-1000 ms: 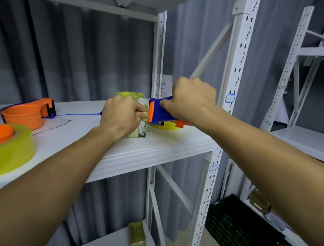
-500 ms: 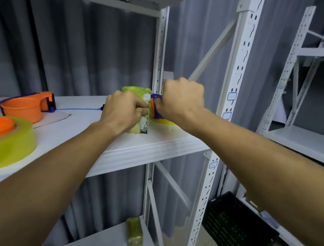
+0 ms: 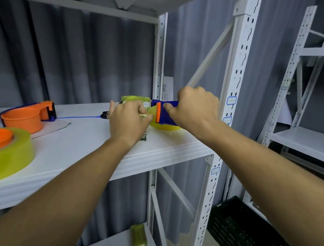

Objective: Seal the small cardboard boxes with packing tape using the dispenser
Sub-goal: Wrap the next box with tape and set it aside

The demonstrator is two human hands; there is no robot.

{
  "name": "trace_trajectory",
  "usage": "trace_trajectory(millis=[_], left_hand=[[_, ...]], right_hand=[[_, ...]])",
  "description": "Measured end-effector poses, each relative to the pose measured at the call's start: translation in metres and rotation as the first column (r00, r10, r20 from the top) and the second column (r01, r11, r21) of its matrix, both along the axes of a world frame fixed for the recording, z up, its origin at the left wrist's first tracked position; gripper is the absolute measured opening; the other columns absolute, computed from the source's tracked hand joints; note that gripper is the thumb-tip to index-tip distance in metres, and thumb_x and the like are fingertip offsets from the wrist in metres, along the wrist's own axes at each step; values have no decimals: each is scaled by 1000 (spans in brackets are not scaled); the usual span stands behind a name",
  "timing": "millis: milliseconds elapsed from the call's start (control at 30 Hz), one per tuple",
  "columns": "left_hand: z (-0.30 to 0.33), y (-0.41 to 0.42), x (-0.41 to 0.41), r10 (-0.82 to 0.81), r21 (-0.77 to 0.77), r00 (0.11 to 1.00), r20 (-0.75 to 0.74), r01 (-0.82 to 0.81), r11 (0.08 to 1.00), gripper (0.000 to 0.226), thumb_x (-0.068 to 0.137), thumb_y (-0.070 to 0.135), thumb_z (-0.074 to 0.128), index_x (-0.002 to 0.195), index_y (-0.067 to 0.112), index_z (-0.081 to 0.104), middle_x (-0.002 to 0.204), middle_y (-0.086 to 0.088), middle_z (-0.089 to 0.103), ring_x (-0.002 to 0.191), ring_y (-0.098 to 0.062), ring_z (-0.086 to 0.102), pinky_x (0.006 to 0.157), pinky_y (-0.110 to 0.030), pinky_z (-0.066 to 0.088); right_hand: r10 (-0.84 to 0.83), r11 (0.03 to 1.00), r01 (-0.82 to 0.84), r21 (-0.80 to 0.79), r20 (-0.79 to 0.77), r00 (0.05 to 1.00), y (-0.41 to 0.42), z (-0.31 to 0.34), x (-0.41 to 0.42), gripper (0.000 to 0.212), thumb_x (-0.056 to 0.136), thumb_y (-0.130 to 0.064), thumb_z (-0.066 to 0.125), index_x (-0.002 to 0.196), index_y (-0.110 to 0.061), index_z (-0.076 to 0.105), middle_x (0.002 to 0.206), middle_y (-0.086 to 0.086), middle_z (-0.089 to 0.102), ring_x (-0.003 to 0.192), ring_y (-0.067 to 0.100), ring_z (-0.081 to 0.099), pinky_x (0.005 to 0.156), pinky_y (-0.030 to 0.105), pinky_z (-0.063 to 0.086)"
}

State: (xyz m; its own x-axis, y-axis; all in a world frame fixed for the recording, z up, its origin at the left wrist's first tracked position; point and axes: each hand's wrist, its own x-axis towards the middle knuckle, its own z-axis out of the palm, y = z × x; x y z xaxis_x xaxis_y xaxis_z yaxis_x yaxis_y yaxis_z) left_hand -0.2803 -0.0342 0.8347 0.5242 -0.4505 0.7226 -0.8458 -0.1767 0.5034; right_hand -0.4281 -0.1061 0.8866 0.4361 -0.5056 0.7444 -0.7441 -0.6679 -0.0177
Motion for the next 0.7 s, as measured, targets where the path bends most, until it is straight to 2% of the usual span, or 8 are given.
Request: trace_trajectory(millis=[33,100,167,233,367,467,567,700], left_hand=[[0,-2,-2,14,-7,1000,2,-14,1000,21,78,29,76,67,20,61,66,7,58,65,-12,46,101,-41,41],[1,-2,-5,26,-3,1000,5,-26,1000,16,75,22,71,66,20,58,65,3,58,72,-25,52,80,-35,41],[3,-2,-6,13,10,1000,4,-13,1000,15,75,21,70,71,19,56,70,4,58,80,-27,55,103,-40,37],[2,-2,-4,34,40,999,10,-34,999,19,75,25,70,82,20,53,85,3,60,100,-28,53,120,-49,18],[-3,7,10,194,234,981,-12,-186,954,47,84,49,57,119,18,58,133,-12,50,138,-41,26,120,-52,12],[-5,14,17,141,279,989,-38,-125,952,51,90,49,52,127,14,58,137,-16,48,128,-41,33,107,-46,33],[-2,18,20,114,283,993,5,-111,953,49,90,49,59,125,15,58,133,-14,51,122,-40,41,103,-43,34],[1,23,24,182,253,976,-123,-146,956,79,81,55,69,140,10,42,140,-19,44,130,-44,39,105,-47,37]], right_hand=[[0,1000,0,6,5,1000,-1,0,-3,39,83,-56,62,74,-20,48,60,-1,35,64,31,49,57,30,31],[9,1000,-9,23,15,1000,-2,1,-10,39,84,-55,63,74,-20,48,60,-2,37,65,31,50,56,30,31],[17,999,-18,42,32,999,-2,3,-18,41,84,-56,63,71,-20,47,59,-2,37,65,31,50,56,30,31],[27,998,-30,60,53,998,-2,5,-24,43,84,-58,63,70,-20,48,60,-2,39,67,31,52,57,31,34],[70,993,-79,85,100,992,-3,7,-28,47,84,-61,64,66,-21,48,60,-3,43,68,28,55,56,29,36],[89,988,-104,111,126,988,-1,6,-20,46,84,-62,63,68,-21,50,63,-3,46,70,27,56,57,29,36],[107,986,-125,114,149,983,5,4,-8,48,83,-63,64,66,-22,45,61,-4,41,67,27,52,51,28,28],[129,985,-145,94,155,979,13,2,6,49,83,-63,64,65,-22,45,60,-5,41,63,25,50,48,26,22]])
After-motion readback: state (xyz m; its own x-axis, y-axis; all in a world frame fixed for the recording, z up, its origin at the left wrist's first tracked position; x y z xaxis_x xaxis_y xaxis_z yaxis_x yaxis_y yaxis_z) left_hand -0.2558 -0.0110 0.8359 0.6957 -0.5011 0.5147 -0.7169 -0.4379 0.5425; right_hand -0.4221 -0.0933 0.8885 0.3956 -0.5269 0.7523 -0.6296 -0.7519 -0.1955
